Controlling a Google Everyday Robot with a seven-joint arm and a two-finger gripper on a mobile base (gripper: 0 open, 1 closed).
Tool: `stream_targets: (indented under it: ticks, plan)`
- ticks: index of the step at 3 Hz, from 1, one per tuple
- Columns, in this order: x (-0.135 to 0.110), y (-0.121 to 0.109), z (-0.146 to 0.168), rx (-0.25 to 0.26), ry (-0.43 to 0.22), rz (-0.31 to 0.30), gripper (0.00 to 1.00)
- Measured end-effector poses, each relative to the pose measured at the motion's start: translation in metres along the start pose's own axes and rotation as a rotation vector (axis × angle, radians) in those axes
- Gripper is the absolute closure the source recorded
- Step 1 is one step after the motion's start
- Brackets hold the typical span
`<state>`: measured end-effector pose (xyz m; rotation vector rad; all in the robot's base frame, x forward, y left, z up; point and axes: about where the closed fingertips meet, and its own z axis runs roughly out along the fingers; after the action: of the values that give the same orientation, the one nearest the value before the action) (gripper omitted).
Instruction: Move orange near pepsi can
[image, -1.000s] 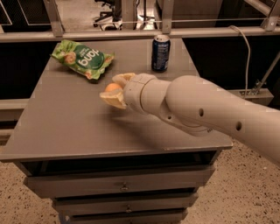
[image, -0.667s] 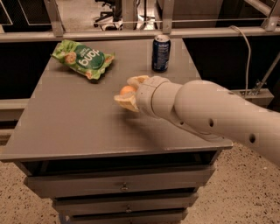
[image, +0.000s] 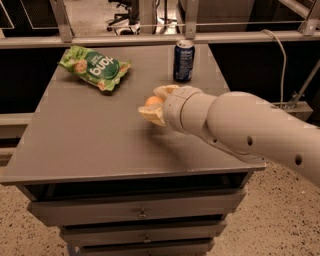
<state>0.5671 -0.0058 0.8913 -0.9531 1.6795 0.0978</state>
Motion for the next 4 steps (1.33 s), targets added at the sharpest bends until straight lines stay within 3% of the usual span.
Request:
stream_targets:
  ticks: [1, 3, 4]
  plan:
    - [0.010, -0.016, -0.002, 0.080, 0.009, 0.027, 1.00]
    - [0.023, -0.072, -0.005, 0.308, -0.017, 0.104, 1.00]
    - [0.039, -0.084, -0.001, 0.369, -0.021, 0.147, 1.00]
